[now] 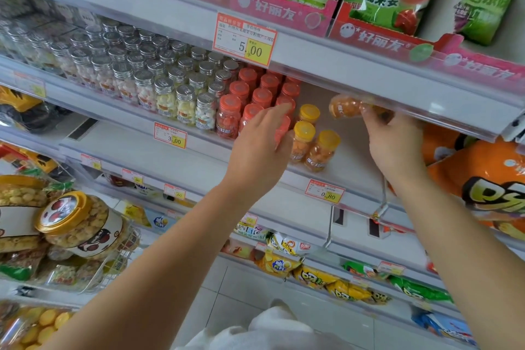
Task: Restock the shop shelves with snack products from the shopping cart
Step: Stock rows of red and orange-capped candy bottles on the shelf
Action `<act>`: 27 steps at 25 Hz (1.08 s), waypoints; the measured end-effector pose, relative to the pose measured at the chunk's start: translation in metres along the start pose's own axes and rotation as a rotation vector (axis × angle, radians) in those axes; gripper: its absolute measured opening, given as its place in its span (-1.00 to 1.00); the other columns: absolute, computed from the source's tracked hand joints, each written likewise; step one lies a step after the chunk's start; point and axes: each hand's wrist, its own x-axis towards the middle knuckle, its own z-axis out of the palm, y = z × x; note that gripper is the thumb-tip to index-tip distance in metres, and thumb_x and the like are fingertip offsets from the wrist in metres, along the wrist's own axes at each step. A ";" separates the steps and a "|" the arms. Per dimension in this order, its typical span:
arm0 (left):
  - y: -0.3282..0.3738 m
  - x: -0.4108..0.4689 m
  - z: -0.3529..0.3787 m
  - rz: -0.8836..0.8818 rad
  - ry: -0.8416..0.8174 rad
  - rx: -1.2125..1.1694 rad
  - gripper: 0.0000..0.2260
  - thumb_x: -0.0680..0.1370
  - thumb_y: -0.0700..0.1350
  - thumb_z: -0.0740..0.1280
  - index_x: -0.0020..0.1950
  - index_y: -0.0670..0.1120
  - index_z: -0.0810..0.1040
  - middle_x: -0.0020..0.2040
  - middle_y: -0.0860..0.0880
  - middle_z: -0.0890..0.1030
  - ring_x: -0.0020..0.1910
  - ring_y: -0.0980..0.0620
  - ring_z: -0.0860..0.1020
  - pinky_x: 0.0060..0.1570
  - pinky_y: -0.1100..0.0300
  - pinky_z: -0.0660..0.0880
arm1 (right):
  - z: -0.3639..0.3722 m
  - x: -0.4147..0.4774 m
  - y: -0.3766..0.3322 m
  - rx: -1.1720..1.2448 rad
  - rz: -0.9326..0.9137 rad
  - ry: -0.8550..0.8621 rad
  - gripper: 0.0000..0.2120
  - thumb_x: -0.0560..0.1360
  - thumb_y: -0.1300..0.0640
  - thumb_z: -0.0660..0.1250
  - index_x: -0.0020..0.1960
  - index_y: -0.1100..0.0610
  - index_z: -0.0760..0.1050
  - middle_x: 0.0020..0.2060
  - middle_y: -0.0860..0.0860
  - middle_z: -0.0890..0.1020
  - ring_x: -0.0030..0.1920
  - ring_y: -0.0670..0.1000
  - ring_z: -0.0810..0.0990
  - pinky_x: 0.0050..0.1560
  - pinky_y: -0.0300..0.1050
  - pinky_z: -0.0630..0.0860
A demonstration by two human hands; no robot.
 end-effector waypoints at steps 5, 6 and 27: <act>-0.017 0.013 0.019 0.275 -0.213 0.452 -0.55 0.60 -0.15 0.27 0.50 -0.09 0.40 0.51 -0.04 0.39 0.53 -0.10 0.29 0.51 0.00 0.09 | 0.029 0.033 0.018 0.061 0.052 -0.389 -0.81 0.54 0.11 0.37 0.12 -0.09 0.51 0.17 0.05 0.57 0.19 0.09 0.55 0.24 0.11 0.50; -0.019 0.014 0.019 0.273 -0.251 0.486 -0.55 0.62 -0.14 0.25 0.53 -0.06 0.36 0.54 0.00 0.34 0.56 -0.07 0.23 0.53 0.00 0.03 | 0.033 0.035 0.021 0.138 0.075 -0.450 -0.80 0.55 0.14 0.36 0.06 -0.14 0.50 0.17 0.03 0.57 0.19 0.07 0.55 0.21 0.05 0.52; -0.100 -0.101 -0.084 -0.186 0.127 0.222 -0.60 0.62 -0.26 0.21 0.45 -0.07 0.46 0.43 0.03 0.47 0.45 0.07 0.35 0.41 0.29 0.20 | 0.079 -0.054 -0.037 -0.012 -0.615 0.110 -0.69 0.63 0.13 0.15 0.11 0.30 0.58 0.13 0.26 0.57 0.23 0.23 0.47 0.35 -0.03 0.30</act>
